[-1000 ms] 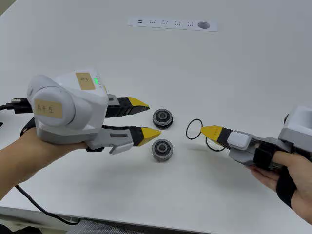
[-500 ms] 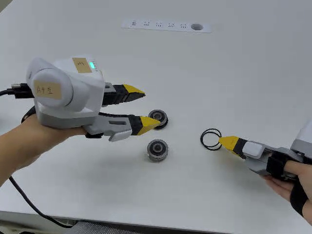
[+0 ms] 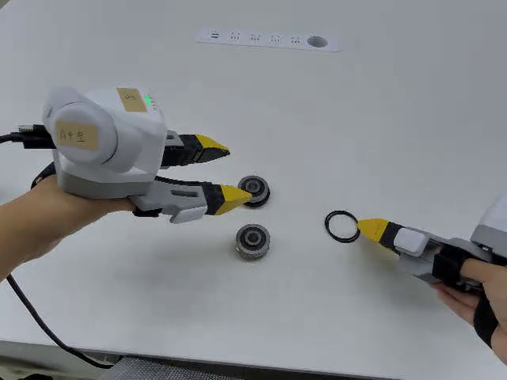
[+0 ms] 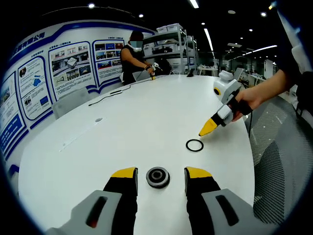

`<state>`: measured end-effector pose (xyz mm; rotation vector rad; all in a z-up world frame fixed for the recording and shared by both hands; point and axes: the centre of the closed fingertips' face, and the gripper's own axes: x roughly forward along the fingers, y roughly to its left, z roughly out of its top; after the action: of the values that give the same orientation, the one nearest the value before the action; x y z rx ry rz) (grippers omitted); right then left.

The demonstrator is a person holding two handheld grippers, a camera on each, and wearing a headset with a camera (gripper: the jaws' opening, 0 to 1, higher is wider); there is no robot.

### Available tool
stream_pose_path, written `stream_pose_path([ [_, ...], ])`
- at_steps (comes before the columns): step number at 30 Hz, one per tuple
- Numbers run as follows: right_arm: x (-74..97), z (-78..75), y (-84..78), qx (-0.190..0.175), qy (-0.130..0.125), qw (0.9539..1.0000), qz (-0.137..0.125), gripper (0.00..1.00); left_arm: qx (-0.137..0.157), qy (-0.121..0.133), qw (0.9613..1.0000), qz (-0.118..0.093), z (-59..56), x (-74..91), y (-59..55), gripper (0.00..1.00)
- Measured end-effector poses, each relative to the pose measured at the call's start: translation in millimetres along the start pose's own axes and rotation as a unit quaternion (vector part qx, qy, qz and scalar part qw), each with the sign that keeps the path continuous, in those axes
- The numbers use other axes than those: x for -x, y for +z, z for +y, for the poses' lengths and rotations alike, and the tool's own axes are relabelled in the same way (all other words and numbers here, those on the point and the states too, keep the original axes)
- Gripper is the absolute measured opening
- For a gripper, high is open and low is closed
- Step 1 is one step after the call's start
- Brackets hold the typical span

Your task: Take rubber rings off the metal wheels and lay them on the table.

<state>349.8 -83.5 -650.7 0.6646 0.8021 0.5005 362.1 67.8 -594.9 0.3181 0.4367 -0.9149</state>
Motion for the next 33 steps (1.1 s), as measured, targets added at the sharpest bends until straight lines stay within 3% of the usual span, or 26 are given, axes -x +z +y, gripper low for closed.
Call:
stream_pose_path([
  [6,-1.2,22.1,9.7,0.012,0.044,0.9988,-0.016,0.16,-0.003,-0.011,0.9999,0.005,-1.8,-8.5,-0.6,0.39],
  [10,-6.3,42.8,10.1,0.027,0.087,0.9958,-0.011,0.23,0.004,-0.013,0.9999,0.007,2.2,-15.7,-1.9,0.37],
  [15,-13.1,59.5,6.3,0.042,0.12,0.9919,0.002,0.25,0.015,-0.009,0.9998,0.01,10.4,-23.7,-5.2,0.31],
  [25,-29.8,70.5,-9.4,0.076,0.14,0.9864,0.039,0.32,0.024,-0.025,0.9989,0.033,13.2,-42.4,-22.4,0.26],
  [33,-38.8,78.6,-14.9,0.072,0.158,0.9835,0.051,0.33,0.024,-0.033,0.9984,0.04,14.1,-50.4,-28.8,0.21],
])
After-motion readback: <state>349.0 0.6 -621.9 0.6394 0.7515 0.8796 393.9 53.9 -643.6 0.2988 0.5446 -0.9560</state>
